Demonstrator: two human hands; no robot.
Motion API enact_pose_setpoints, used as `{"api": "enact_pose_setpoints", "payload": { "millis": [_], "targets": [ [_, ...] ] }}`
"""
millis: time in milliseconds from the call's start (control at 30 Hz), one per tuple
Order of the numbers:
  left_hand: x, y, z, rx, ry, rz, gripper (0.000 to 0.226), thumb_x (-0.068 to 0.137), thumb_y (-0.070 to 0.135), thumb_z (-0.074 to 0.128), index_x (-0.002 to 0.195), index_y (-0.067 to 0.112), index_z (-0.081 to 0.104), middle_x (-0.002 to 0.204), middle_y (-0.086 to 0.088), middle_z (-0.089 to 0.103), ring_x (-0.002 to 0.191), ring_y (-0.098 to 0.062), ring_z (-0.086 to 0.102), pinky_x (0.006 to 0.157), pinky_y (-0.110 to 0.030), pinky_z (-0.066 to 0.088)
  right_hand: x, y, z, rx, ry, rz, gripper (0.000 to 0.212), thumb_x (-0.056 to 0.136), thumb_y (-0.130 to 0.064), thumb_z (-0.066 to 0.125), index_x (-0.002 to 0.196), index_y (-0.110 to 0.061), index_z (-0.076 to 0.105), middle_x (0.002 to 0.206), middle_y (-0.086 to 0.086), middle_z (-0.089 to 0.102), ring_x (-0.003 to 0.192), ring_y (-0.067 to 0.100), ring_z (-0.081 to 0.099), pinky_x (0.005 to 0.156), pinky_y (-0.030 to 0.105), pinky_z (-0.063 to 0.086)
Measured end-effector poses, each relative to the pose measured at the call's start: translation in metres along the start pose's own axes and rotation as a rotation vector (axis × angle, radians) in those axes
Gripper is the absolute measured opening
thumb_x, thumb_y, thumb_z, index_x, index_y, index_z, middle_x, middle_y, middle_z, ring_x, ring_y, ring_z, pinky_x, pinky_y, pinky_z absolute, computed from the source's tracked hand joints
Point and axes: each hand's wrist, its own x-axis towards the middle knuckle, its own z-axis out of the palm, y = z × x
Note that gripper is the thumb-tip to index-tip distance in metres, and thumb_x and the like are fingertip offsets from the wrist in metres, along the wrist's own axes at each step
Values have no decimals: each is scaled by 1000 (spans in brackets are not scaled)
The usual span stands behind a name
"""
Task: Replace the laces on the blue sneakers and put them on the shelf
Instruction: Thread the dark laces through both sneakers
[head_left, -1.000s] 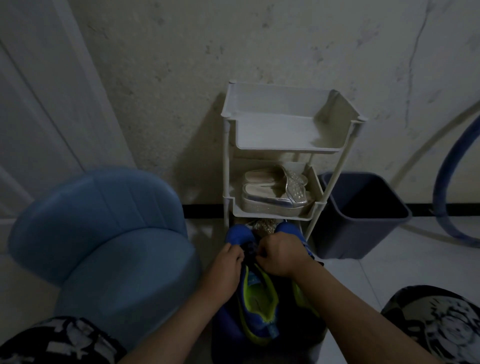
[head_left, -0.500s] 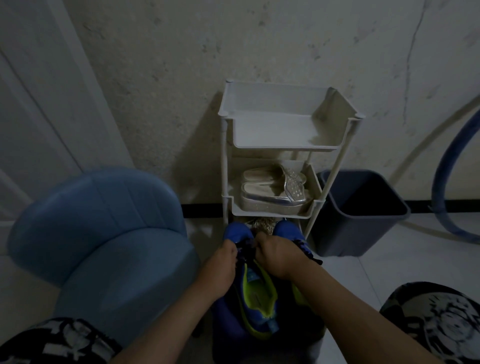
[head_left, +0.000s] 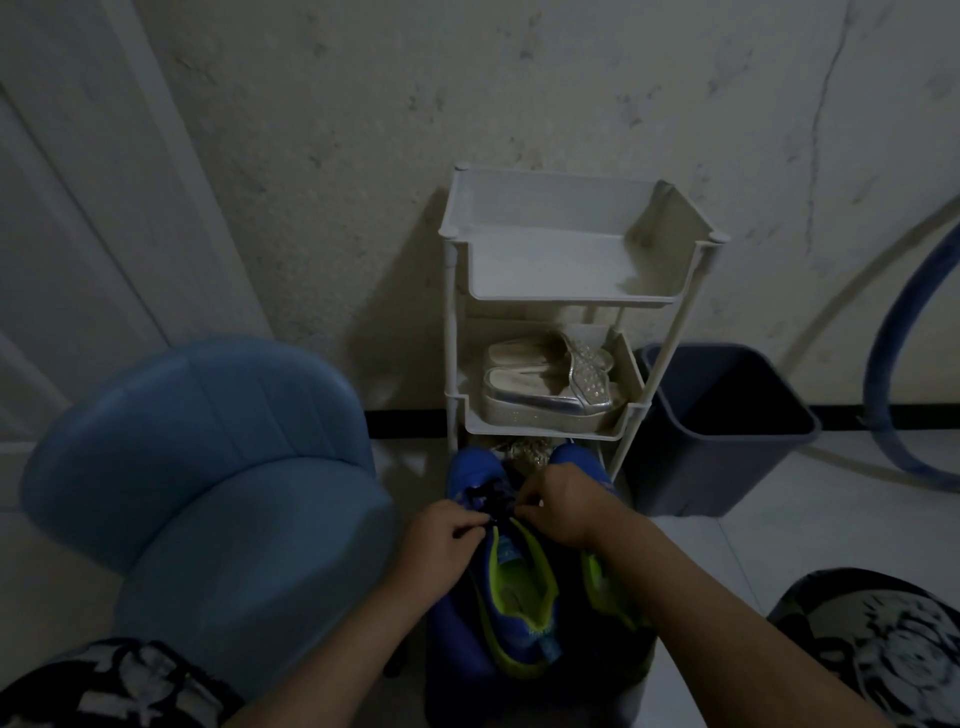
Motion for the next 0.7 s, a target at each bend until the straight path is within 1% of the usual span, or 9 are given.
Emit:
{"api": "enact_pose_setpoints", "payload": {
  "millis": [100, 200, 267, 333, 367, 433, 500, 600, 700],
  "targets": [
    [0, 0, 0, 10, 20, 18, 15, 88, 16, 71, 101, 20, 78, 87, 14, 60, 78, -3, 60, 71, -6, 41, -1, 1, -1, 47, -34, -33, 20, 90, -26, 67, 105, -20, 78, 109, -2, 74, 101, 14, 66, 86, 19, 45],
    [0, 3, 0, 65, 49, 51, 11, 87, 17, 71, 94, 20, 78, 88, 11, 62, 79, 1, 58, 72, -4, 40, 0, -2, -2, 38, -30, -74, 20, 89, -23, 68, 107, -21, 77, 112, -5, 72, 102, 11, 65, 85, 13, 41],
    [0, 8, 1, 121, 43, 85, 10, 90, 16, 65, 92, 19, 75, 91, 8, 61, 82, -3, 57, 74, -13, 43, 1, -5, 2, 14, -44, -93, 19, 91, -22, 65, 106, -17, 77, 112, -1, 72, 102, 16, 64, 87, 22, 44],
    [-1, 15, 3, 168, 25, 84, 13, 96, 16, 54, 91, 16, 66, 92, 4, 56, 83, -9, 56, 76, -22, 44, 0, -7, 7, -3, -73, -84, 21, 95, -21, 57, 104, -10, 73, 109, 7, 69, 100, 24, 63, 85, 34, 47],
    [-1, 18, 2, 186, 20, 64, 14, 99, 17, 47, 92, 14, 59, 93, 2, 56, 83, -12, 56, 75, -26, 44, 0, -7, 8, -1, -75, -73, 23, 97, -21, 53, 103, -6, 70, 108, 11, 68, 98, 27, 62, 83, 36, 47],
    [1, 19, 0, 188, 9, 9, 15, 102, 18, 39, 96, 12, 51, 89, -5, 61, 79, -18, 58, 71, -33, 46, -1, -5, 9, 38, -32, -20, 24, 100, -21, 48, 104, -3, 64, 106, 14, 66, 96, 29, 61, 81, 35, 45],
    [2, 14, -4, 100, -32, -29, 14, 103, 18, 37, 97, 15, 49, 86, -6, 64, 76, -18, 60, 71, -37, 49, -2, -3, 8, 88, 16, 29, 23, 100, -20, 46, 107, -5, 61, 107, 14, 66, 97, 29, 62, 79, 32, 44],
    [1, 10, -7, -16, -46, -63, 13, 102, 18, 42, 94, 21, 51, 85, 0, 64, 77, -12, 62, 78, -38, 52, -2, 0, 4, 106, 17, 62, 22, 99, -23, 51, 113, -11, 63, 113, 11, 67, 104, 26, 62, 83, 28, 43],
    [-1, 11, -6, -85, -48, -91, 10, 99, 14, 48, 100, 24, 49, 92, 0, 64, 85, -13, 63, 82, -35, 52, -4, 1, -2, 98, 0, 83, 29, 98, -23, 52, 123, -15, 62, 122, 7, 66, 114, 24, 60, 90, 26, 43]
  ]
}}
